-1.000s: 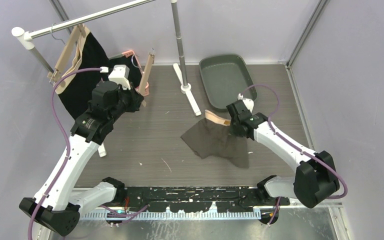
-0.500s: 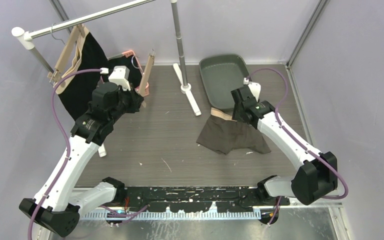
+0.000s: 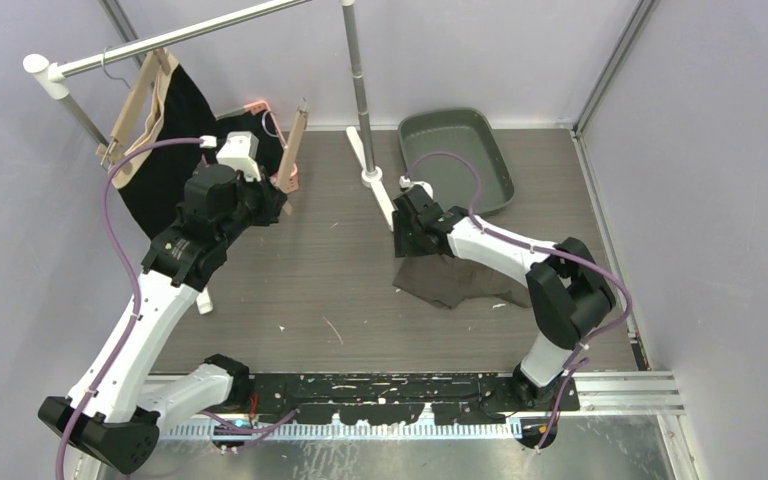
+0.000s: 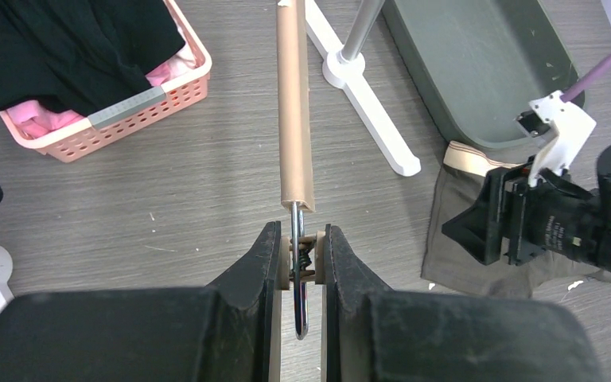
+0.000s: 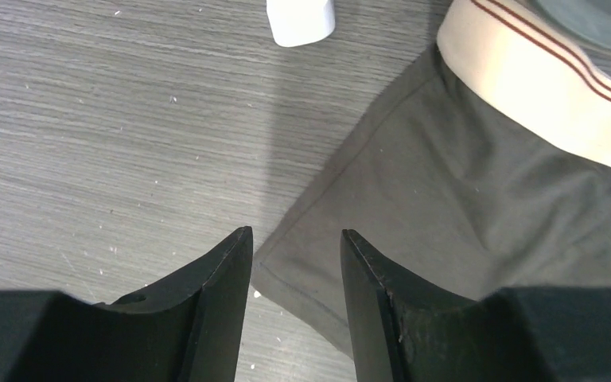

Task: Clip the underwear to the hanger
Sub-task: Flatten out the underwear at the center of the board.

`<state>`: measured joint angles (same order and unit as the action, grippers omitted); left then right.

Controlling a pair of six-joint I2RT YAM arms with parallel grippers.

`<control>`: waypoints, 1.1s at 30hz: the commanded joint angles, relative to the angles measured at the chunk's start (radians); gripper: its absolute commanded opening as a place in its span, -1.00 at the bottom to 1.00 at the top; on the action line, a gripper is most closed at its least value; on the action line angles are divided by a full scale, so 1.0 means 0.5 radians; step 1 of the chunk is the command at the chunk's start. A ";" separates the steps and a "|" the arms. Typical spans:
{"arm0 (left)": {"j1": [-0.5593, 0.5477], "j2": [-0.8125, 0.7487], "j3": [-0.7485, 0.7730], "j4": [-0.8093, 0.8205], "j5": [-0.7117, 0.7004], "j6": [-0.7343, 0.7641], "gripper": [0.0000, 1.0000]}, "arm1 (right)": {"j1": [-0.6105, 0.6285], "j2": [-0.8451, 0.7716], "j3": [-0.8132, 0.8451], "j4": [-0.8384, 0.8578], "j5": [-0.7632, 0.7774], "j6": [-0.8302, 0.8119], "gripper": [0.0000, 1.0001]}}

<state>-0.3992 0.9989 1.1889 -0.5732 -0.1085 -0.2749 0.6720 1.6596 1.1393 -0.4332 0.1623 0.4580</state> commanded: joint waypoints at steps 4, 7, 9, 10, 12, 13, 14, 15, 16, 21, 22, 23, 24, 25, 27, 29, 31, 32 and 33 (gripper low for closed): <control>-0.005 -0.033 0.048 0.177 -0.044 0.016 -0.99 | 0.007 0.152 0.089 0.225 -0.115 0.006 0.01; -0.005 -0.030 0.049 0.179 -0.045 0.020 -0.99 | 0.012 0.203 0.060 0.269 -0.150 0.033 0.02; -0.005 -0.031 0.044 0.180 -0.044 0.019 -0.99 | 0.014 0.212 0.032 0.292 -0.163 0.053 0.03; -0.005 -0.032 0.042 0.180 -0.045 0.020 -0.99 | 0.012 0.211 0.019 0.304 -0.166 0.057 0.06; -0.005 -0.037 0.035 0.180 -0.044 0.021 -0.99 | 0.014 0.202 -0.016 0.329 -0.173 0.075 0.12; -0.005 -0.040 0.033 0.180 -0.044 0.020 -1.00 | 0.013 0.198 -0.030 0.339 -0.177 0.082 0.15; -0.005 -0.041 0.028 0.180 -0.044 0.018 -0.99 | 0.013 0.190 -0.047 0.348 -0.180 0.091 0.20; -0.005 -0.044 0.025 0.180 -0.045 0.017 -1.00 | 0.012 0.184 -0.066 0.359 -0.183 0.100 0.23; -0.006 -0.047 0.022 0.180 -0.047 0.017 -0.99 | 0.013 0.176 -0.083 0.369 -0.188 0.108 0.26; -0.006 -0.062 0.005 0.179 -0.056 0.014 -0.99 | 0.012 0.157 -0.152 0.405 -0.212 0.137 0.29; -0.005 -0.061 0.004 0.178 -0.056 0.015 -1.00 | 0.012 0.157 -0.165 0.415 -0.220 0.143 0.29; -0.005 -0.061 0.003 0.177 -0.058 0.013 -0.99 | 0.013 0.152 -0.179 0.430 -0.232 0.152 0.32; -0.005 -0.063 0.003 0.177 -0.060 0.013 -0.99 | 0.012 0.148 -0.196 0.444 -0.250 0.163 0.34; -0.005 -0.063 0.007 0.174 -0.058 0.014 -1.00 | 0.012 0.146 -0.207 0.456 -0.269 0.172 0.35; -0.006 -0.064 0.009 0.174 -0.063 0.016 -1.00 | 0.012 0.140 -0.237 0.480 -0.310 0.189 0.35; -0.007 -0.066 0.012 0.166 -0.065 0.018 -0.99 | 0.013 0.121 -0.278 0.511 -0.352 0.203 0.36; -0.006 -0.070 0.012 0.163 -0.068 0.017 -0.99 | 0.012 0.096 -0.337 0.539 -0.393 0.229 0.36; -0.005 -0.072 0.013 0.163 -0.071 0.018 -0.99 | 0.013 0.080 -0.369 0.551 -0.419 0.240 0.36; -0.005 -0.074 0.016 0.161 -0.074 0.017 -0.99 | 0.018 0.062 -0.399 0.560 -0.438 0.251 0.36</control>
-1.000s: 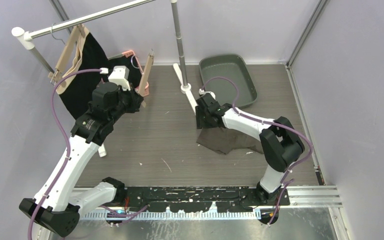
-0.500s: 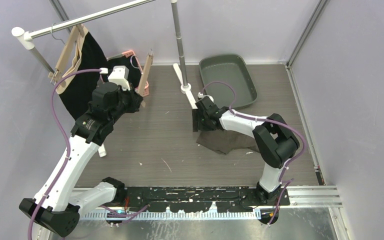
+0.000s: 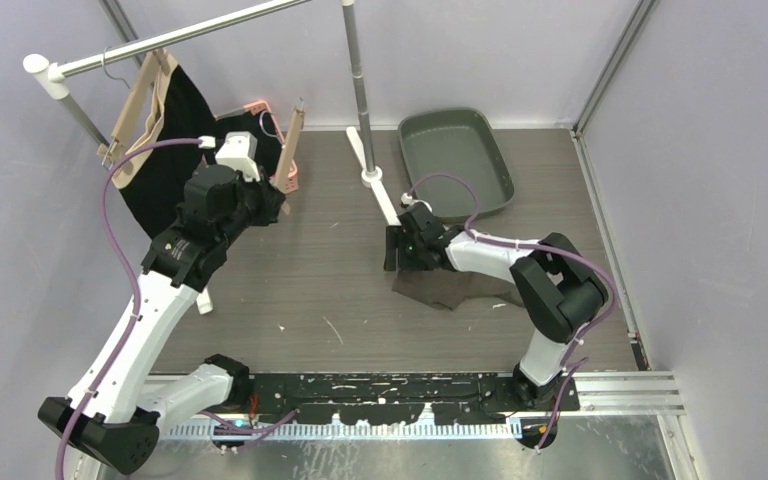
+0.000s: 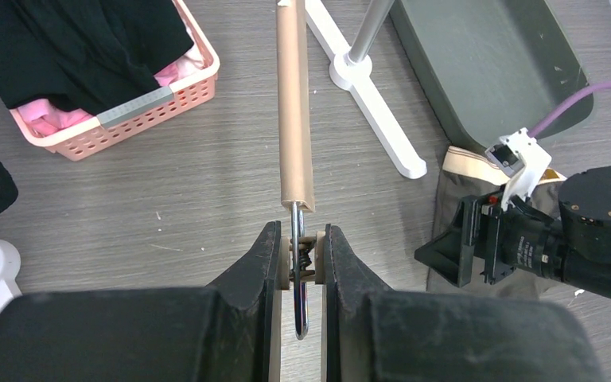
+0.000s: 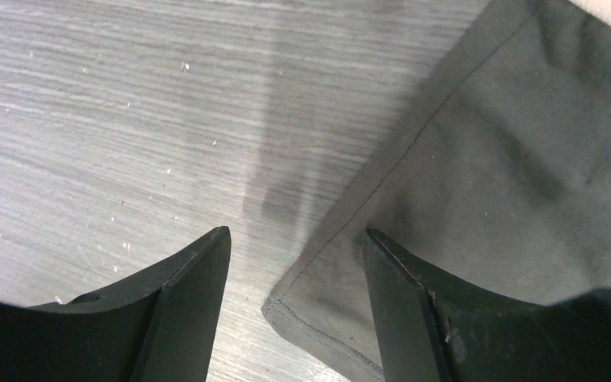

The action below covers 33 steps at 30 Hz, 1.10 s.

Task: Clip the underwear to the hanger
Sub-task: Flatten out the underwear at the center of the board.

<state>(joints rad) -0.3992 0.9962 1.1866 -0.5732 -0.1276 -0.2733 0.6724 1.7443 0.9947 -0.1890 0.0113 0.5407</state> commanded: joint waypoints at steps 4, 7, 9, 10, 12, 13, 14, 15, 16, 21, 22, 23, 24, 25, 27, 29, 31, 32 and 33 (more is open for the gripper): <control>-0.005 -0.080 0.032 0.150 -0.042 0.013 -0.99 | 0.076 -0.241 -0.247 0.067 -0.168 0.144 0.36; -0.005 -0.093 0.039 0.136 -0.048 0.003 -1.00 | 0.174 -0.389 -0.369 0.015 -0.182 0.216 0.36; -0.005 -0.100 0.044 0.131 -0.050 -0.001 -0.99 | 0.255 -0.536 -0.453 -0.046 -0.184 0.282 0.36; -0.005 -0.102 0.047 0.131 -0.049 -0.004 -0.99 | 0.300 -0.603 -0.484 -0.086 -0.189 0.313 0.36; -0.005 -0.109 0.045 0.131 -0.049 -0.013 -1.00 | 0.371 -0.747 -0.517 -0.180 -0.145 0.349 0.36; -0.005 -0.114 0.043 0.137 -0.046 -0.018 -1.00 | 0.390 -0.822 -0.505 -0.227 -0.094 0.341 0.36; -0.005 -0.113 0.042 0.142 -0.046 -0.022 -1.00 | 0.395 -0.901 -0.473 -0.267 -0.033 0.321 0.37; -0.005 -0.107 0.041 0.150 -0.044 -0.029 -0.99 | 0.395 -0.961 -0.420 -0.309 0.043 0.290 0.37; -0.005 -0.104 0.041 0.155 -0.036 -0.033 -0.99 | 0.395 -1.001 -0.348 -0.359 0.133 0.252 0.44; -0.005 -0.075 0.064 0.158 0.006 -0.060 -1.00 | 0.299 -0.898 0.108 -0.557 0.345 0.026 0.64; -0.006 -0.072 0.070 0.164 0.012 -0.064 -1.00 | 0.258 -0.849 0.157 -0.566 0.338 0.002 0.65; -0.005 -0.070 0.073 0.164 0.017 -0.064 -1.00 | 0.208 -0.806 0.190 -0.569 0.321 -0.012 0.65; -0.007 -0.067 0.075 0.163 0.021 -0.068 -1.00 | 0.154 -0.762 0.209 -0.569 0.311 -0.017 0.65; -0.006 -0.066 0.077 0.164 0.025 -0.069 -0.99 | 0.073 -0.710 0.214 -0.562 0.306 -0.010 0.65; -0.005 -0.060 0.080 0.167 0.030 -0.070 -1.00 | -0.041 -0.652 0.199 -0.530 0.303 0.017 0.65; -0.005 -0.053 0.079 0.169 0.045 -0.073 -0.99 | -0.133 -0.615 0.155 -0.474 0.324 0.024 0.65; -0.005 -0.040 0.079 0.181 0.063 -0.077 -1.00 | -0.197 -0.585 0.108 -0.414 0.322 0.015 0.65; -0.007 -0.032 0.081 0.183 0.070 -0.078 -0.99 | -0.218 -0.565 0.088 -0.387 0.319 0.002 0.65; -0.006 -0.023 0.081 0.190 0.076 -0.079 -0.99 | -0.238 -0.541 0.078 -0.378 0.311 -0.012 0.64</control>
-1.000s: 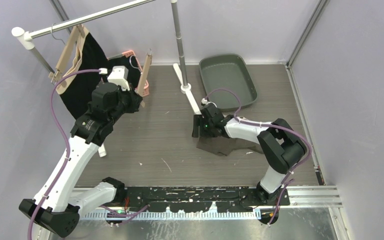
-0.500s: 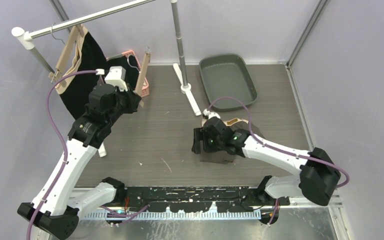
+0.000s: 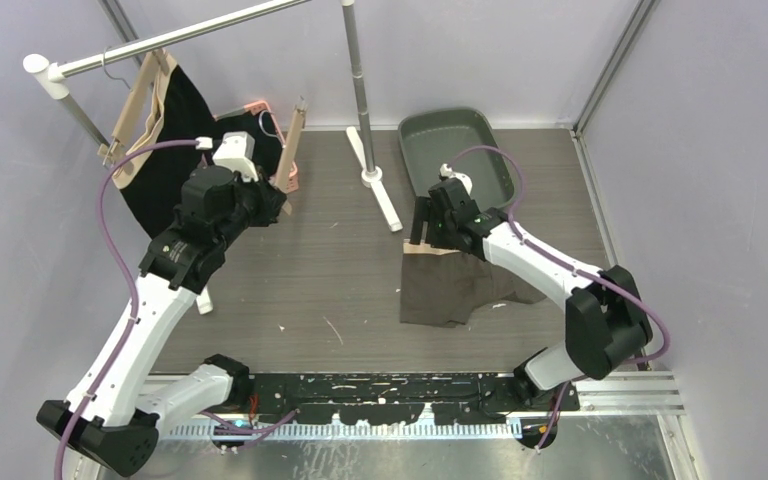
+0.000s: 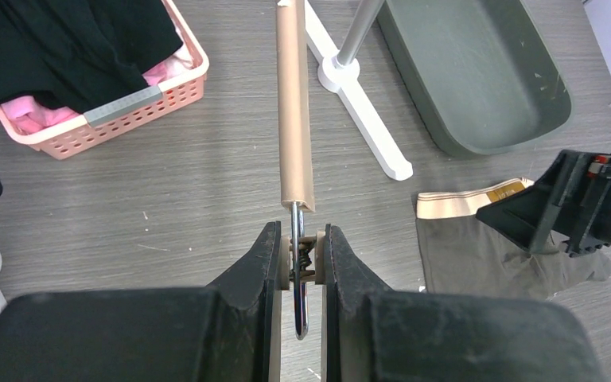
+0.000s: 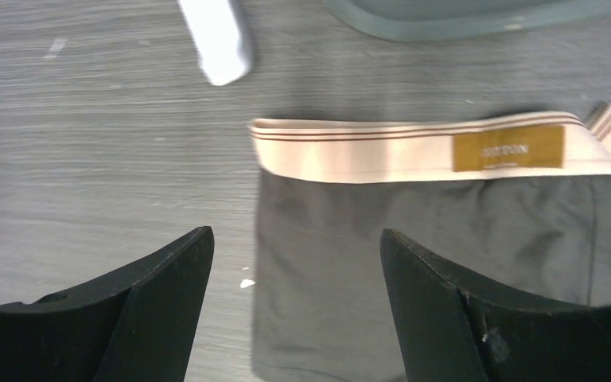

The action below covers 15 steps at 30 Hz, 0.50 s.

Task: Clip the underwear to the hanger
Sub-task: Flatten out the underwear at the center of the board, then pick up the underwear from the center of the board.

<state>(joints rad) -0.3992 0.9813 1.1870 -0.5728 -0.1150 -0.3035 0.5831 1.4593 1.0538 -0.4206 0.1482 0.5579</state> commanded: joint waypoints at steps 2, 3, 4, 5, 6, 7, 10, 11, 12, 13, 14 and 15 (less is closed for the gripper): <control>-0.006 0.022 0.079 0.196 0.060 -0.019 -1.00 | -0.082 0.072 -0.056 0.113 0.034 -0.090 0.65; -0.005 0.032 0.080 0.199 0.060 -0.020 -0.99 | -0.089 0.082 -0.076 0.139 0.037 -0.116 0.66; -0.007 0.039 0.078 0.203 0.063 -0.021 -1.00 | -0.097 0.087 -0.098 0.170 0.034 -0.142 0.68; -0.006 0.045 0.076 0.206 0.063 -0.020 -1.00 | -0.106 0.090 -0.125 0.200 0.027 -0.172 0.69; -0.007 0.053 0.074 0.208 0.067 -0.019 -0.99 | -0.116 0.093 -0.149 0.233 0.017 -0.194 0.70; -0.007 0.055 0.073 0.212 0.066 -0.020 -0.99 | -0.126 0.098 -0.169 0.264 -0.005 -0.219 0.72; -0.005 0.068 0.073 0.222 0.068 -0.021 -0.99 | -0.174 0.120 -0.228 0.334 -0.065 -0.274 0.73; -0.006 0.071 0.070 0.226 0.066 -0.021 -0.99 | -0.184 0.126 -0.250 0.360 -0.073 -0.285 0.73; -0.005 0.074 0.071 0.226 0.066 -0.020 -1.00 | -0.194 0.134 -0.272 0.392 -0.075 -0.301 0.73; -0.005 0.077 0.070 0.230 0.067 -0.019 -0.99 | -0.206 0.147 -0.282 0.413 -0.077 -0.314 0.73; -0.005 0.082 0.070 0.233 0.069 -0.020 -0.99 | -0.213 0.163 -0.287 0.426 -0.080 -0.327 0.73; -0.007 0.084 0.070 0.234 0.070 -0.022 -1.00 | -0.216 0.182 -0.291 0.447 -0.075 -0.341 0.73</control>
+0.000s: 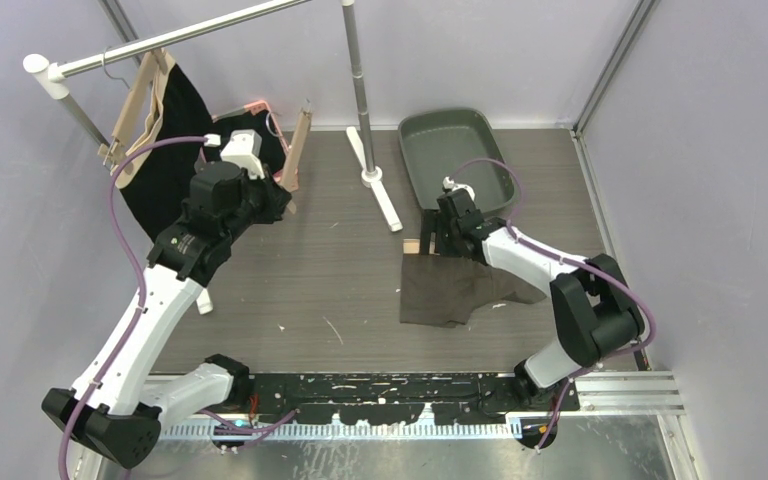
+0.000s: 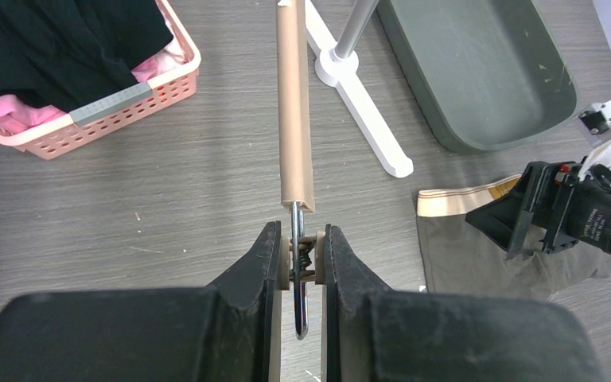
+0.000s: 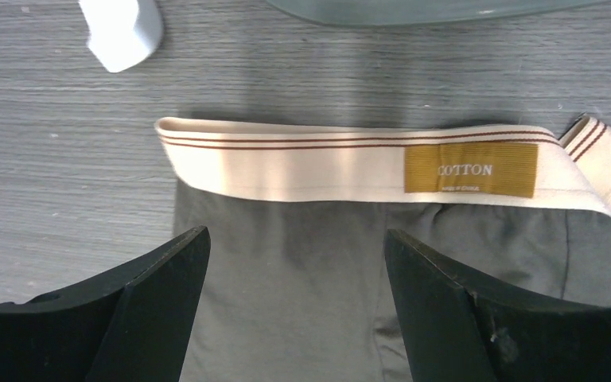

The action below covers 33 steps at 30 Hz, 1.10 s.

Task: Clip the underwear to the hanger
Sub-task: Pick up the underwear from the center of the board.

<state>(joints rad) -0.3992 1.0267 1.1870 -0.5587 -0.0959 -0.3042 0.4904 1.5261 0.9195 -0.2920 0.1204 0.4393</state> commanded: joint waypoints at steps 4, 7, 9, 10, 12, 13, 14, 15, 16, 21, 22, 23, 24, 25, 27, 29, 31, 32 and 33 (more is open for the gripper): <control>-0.005 -0.004 0.069 0.209 0.032 -0.024 -0.99 | -0.049 0.124 -0.023 0.254 -0.015 -0.155 0.73; -0.005 -0.012 0.061 0.207 0.024 -0.027 -1.00 | -0.065 0.154 -0.040 0.334 -0.054 -0.188 0.72; -0.005 -0.019 0.056 0.199 0.014 -0.024 -0.99 | -0.074 0.174 -0.040 0.364 -0.081 -0.207 0.73; -0.006 -0.023 0.055 0.198 0.008 -0.024 -0.99 | -0.075 0.189 -0.036 0.376 -0.084 -0.219 0.72; -0.008 -0.026 0.051 0.197 0.003 -0.025 -0.99 | -0.078 0.226 -0.018 0.380 -0.082 -0.238 0.72; -0.006 -0.025 0.049 0.197 0.002 -0.022 -0.99 | -0.082 0.246 -0.008 0.381 -0.081 -0.245 0.72; -0.007 -0.025 0.048 0.194 0.000 -0.022 -1.00 | -0.084 0.270 0.000 0.381 -0.081 -0.249 0.72; -0.006 -0.026 0.049 0.191 -0.002 -0.022 -0.99 | -0.086 0.295 0.008 0.380 -0.082 -0.252 0.71; -0.005 -0.026 0.045 0.191 -0.007 -0.022 -0.99 | -0.089 0.328 0.020 0.372 -0.085 -0.253 0.71; -0.005 -0.022 0.046 0.185 -0.021 -0.016 -0.99 | -0.093 0.418 0.013 0.372 -0.093 -0.234 0.64; -0.006 -0.021 0.046 0.185 -0.024 -0.013 -0.99 | -0.091 0.431 0.010 0.370 -0.100 -0.232 0.61; -0.006 -0.019 0.044 0.185 -0.027 -0.010 -1.00 | -0.092 0.447 0.007 0.371 -0.107 -0.227 0.56; -0.005 -0.019 0.045 0.184 -0.032 -0.006 -1.00 | -0.093 0.460 0.004 0.367 -0.111 -0.222 0.51; -0.005 -0.015 0.045 0.181 -0.035 -0.004 -1.00 | -0.094 0.472 0.003 0.364 -0.112 -0.217 0.46; -0.005 -0.011 0.045 0.180 -0.040 -0.001 -0.99 | -0.094 0.490 -0.005 0.347 -0.107 -0.208 0.32; -0.006 -0.011 0.046 0.182 -0.043 0.001 -1.00 | -0.092 0.494 -0.026 0.345 -0.096 -0.198 0.20; -0.005 -0.009 0.043 0.182 -0.044 0.001 -1.00 | -0.094 0.503 -0.039 0.323 -0.082 -0.185 0.08; -0.005 -0.007 0.039 0.180 -0.047 0.000 -1.00 | -0.094 0.508 -0.045 0.314 -0.073 -0.183 0.02; -0.005 -0.007 0.040 0.181 -0.047 -0.001 -0.99 | -0.093 0.513 -0.054 0.300 -0.063 -0.178 -0.04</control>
<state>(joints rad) -0.3992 1.0317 1.1870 -0.5495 -0.1055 -0.3065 0.4412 1.7290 0.9276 -0.0654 0.1001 0.3233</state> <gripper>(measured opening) 0.145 0.521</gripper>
